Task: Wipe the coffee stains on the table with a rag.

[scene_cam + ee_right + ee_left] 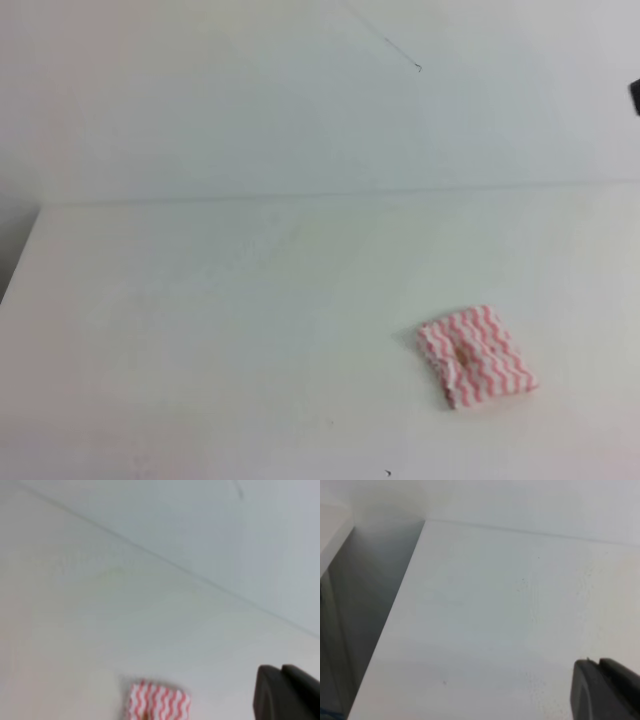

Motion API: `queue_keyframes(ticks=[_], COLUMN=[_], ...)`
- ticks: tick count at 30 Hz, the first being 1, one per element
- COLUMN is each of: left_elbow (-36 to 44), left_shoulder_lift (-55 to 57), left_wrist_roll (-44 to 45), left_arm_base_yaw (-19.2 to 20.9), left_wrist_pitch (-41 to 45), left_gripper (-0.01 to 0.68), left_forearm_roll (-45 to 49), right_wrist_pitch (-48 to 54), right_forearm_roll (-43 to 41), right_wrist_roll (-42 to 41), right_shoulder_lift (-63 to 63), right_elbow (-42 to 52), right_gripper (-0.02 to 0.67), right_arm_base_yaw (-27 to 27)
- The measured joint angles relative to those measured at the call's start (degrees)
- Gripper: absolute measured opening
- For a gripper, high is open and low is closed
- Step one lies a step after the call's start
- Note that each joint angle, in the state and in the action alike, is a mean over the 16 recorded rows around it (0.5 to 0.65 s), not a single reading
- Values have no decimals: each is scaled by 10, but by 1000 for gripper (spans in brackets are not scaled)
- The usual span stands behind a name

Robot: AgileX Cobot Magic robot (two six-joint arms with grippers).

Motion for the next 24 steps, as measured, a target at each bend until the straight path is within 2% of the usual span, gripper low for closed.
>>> queue_keyframes(ticks=[5, 16, 20, 24], left_elbow=[-2, -3, -3, -2], left_shoulder_lift=[1, 2, 2, 1], left_wrist_roll=[0, 0, 0, 0], left_arm_base_yaw=[0, 0, 0, 0], left_wrist_pitch=[1, 1, 1, 1], left_gripper=[0, 0, 0, 0], left_forearm_roll=[0, 1, 1, 1], right_wrist_pitch=[-67, -257, -301, -320], right_forearm_roll=[-2, -12, -21, -30], right_wrist_roll=[12, 32, 33, 33], right_shoulder_lift=[-162, -513, -599, -648], right_elbow=[119, 469, 544, 580], right_gripper=[3, 1, 1, 1], right_arm_base_yaw=[0, 0, 0, 0])
